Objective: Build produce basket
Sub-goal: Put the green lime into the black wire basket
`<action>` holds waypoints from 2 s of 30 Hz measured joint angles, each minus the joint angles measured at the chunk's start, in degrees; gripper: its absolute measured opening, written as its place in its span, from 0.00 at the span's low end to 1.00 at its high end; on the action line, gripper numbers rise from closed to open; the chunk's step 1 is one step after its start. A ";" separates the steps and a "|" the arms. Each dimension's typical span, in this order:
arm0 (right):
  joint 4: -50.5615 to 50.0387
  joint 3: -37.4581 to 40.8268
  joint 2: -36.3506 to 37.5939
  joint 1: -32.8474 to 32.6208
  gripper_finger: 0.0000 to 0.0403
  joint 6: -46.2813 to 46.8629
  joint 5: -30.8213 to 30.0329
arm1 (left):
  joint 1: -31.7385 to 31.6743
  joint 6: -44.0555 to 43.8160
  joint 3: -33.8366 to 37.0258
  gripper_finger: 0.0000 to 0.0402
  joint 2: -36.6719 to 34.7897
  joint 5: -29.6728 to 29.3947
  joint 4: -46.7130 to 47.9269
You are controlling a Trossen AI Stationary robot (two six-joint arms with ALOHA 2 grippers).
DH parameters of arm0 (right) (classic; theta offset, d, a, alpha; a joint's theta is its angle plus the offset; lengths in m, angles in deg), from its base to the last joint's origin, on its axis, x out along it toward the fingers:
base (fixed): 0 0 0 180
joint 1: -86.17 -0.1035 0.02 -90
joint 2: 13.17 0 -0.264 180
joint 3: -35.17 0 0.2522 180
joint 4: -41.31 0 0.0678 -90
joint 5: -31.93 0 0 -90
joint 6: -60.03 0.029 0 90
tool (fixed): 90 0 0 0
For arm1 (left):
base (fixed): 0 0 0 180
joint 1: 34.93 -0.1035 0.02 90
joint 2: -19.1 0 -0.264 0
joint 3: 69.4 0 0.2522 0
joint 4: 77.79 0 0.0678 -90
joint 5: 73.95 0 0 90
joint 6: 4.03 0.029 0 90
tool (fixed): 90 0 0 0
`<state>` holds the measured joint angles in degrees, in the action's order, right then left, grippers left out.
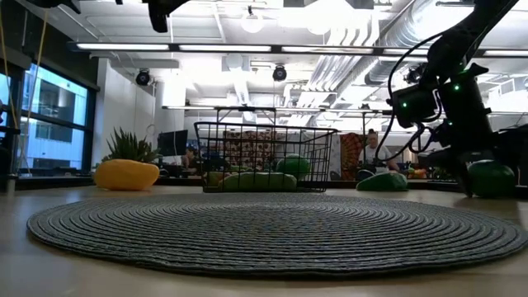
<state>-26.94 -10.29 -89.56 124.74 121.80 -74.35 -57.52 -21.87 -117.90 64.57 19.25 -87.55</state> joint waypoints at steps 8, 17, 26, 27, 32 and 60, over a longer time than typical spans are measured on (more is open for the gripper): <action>4.39 -7.91 9.72 -2.45 0.76 -17.08 -6.06 | 0.00 -0.48 0.00 0.54 0.00 -0.02 0.00; 35.28 -7.74 22.82 -10.43 0.76 -29.91 17.58 | 0.02 -2.99 0.00 0.54 0.00 -0.02 0.20; 72.83 -7.50 23.57 -16.87 0.76 -30.34 25.62 | 0.02 -3.09 0.00 0.54 0.00 -0.85 0.17; 75.61 -7.50 23.55 -17.09 0.76 -32.14 26.14 | 0.04 -3.18 0.00 0.54 0.00 -0.47 0.17; 78.56 -7.52 23.51 -18.75 0.76 -43.40 29.32 | 0.04 -3.15 0.00 0.54 0.00 1.29 0.17; 43.85 -24.45 13.86 -18.05 0.76 -44.13 22.50 | 0.00 -3.02 0.00 0.54 0.00 0.88 0.13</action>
<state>16.91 -34.74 -75.70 106.69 77.67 -51.85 -57.52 -24.89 -117.90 64.57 20.13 -87.42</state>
